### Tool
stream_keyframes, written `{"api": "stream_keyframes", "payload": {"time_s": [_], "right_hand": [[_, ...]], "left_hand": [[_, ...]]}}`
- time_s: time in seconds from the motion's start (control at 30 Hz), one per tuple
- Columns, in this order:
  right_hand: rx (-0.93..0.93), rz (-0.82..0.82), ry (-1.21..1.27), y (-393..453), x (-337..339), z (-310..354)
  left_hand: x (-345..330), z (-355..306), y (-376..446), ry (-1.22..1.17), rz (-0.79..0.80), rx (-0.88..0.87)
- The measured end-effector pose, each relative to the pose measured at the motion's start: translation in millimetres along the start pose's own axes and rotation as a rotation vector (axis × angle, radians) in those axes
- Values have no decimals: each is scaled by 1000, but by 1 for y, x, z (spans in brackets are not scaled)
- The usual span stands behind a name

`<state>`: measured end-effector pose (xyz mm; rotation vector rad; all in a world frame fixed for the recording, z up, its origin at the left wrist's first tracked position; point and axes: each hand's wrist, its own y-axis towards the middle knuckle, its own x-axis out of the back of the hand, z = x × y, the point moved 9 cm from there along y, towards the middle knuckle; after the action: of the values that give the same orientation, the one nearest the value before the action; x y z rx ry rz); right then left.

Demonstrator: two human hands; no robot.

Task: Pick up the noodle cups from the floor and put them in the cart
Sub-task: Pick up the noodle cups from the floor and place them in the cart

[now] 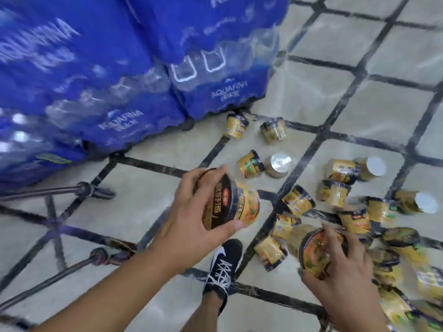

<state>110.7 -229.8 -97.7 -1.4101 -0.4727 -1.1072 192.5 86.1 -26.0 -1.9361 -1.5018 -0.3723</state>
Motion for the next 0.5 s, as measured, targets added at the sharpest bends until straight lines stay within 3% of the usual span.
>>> {"api": "stream_keyframes", "payload": {"time_s": [0.2, 0.4, 0.5], "right_hand": [[334, -142, -144, -124, 112, 206], [800, -228, 30, -278, 164, 433], [971, -260, 58, -338, 173, 515]], "left_hand": [[186, -29, -168, 70, -205, 36], [369, -7, -331, 140, -480, 98], [430, 16, -384, 208, -601, 148]]}}
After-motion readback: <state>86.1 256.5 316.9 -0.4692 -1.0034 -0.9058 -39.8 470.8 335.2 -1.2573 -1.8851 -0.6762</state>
